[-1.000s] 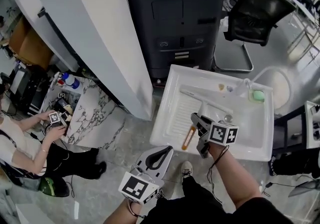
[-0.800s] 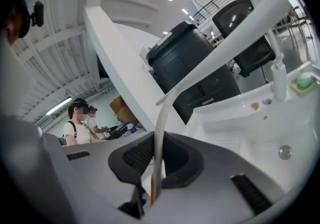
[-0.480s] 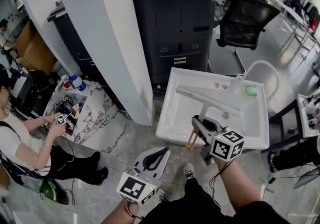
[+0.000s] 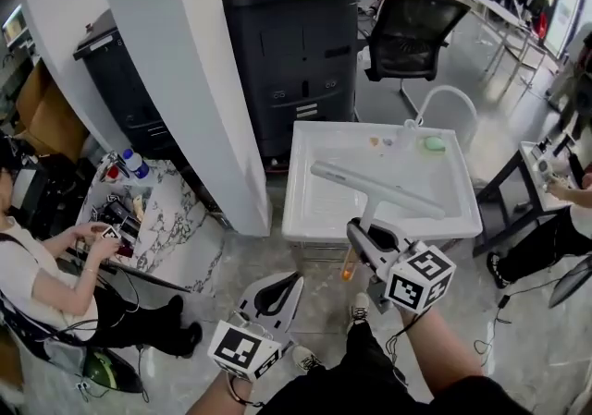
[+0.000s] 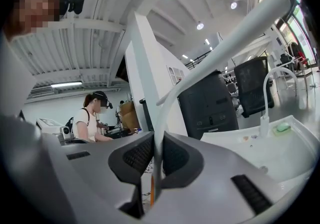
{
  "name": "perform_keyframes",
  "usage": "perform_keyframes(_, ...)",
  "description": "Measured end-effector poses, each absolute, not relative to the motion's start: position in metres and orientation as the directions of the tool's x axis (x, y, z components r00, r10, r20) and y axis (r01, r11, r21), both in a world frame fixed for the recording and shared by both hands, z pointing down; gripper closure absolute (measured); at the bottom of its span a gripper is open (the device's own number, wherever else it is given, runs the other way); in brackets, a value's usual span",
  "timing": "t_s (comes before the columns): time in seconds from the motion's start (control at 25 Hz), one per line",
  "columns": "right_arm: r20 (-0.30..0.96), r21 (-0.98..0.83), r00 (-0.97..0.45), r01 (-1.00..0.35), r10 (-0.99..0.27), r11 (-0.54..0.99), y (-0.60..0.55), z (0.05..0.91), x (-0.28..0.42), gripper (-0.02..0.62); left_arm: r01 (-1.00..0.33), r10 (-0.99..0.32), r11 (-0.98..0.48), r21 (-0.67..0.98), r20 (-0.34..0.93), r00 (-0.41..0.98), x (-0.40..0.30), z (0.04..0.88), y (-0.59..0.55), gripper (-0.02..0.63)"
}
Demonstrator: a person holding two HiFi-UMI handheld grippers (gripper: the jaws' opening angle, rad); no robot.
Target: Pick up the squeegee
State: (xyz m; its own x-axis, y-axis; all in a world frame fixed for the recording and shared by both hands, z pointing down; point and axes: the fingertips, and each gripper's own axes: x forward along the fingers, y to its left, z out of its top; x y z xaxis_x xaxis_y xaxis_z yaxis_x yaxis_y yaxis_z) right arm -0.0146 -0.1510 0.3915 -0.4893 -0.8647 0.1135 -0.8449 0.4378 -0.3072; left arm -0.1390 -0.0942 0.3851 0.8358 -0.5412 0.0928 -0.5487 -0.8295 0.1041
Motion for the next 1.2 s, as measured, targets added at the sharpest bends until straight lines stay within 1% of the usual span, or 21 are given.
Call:
perform_keyframes(0.24, 0.102, -0.279, -0.439, -0.874, -0.893, 0.398, -0.097, 0.38, -0.001, 0.551, -0.497, -0.489, -0.859, 0.124, 0.088, 0.868, -0.122, 0.383, -0.065, 0.591)
perform_keyframes(0.52, 0.082, -0.238, -0.404, -0.896, -0.911, 0.376, -0.038, 0.365, 0.05, 0.551, -0.455, -0.448, -0.884, 0.107, 0.081, 0.89, -0.064, 0.375, -0.021, 0.591)
perform_keyframes(0.88, 0.05, -0.17, -0.447, -0.885, -0.893, 0.433, 0.042, 0.35, 0.121, 0.551, -0.494, -0.488, -0.863, 0.104, 0.082, 0.869, 0.022, 0.374, 0.052, 0.591)
perform_keyframes(1.2, 0.05, -0.158, -0.522, -0.846, -0.852, 0.509, 0.084, 0.356, 0.148, 0.551, -0.565, -0.559, -0.821, 0.084, 0.079, 0.825, 0.052, 0.379, 0.098, 0.591)
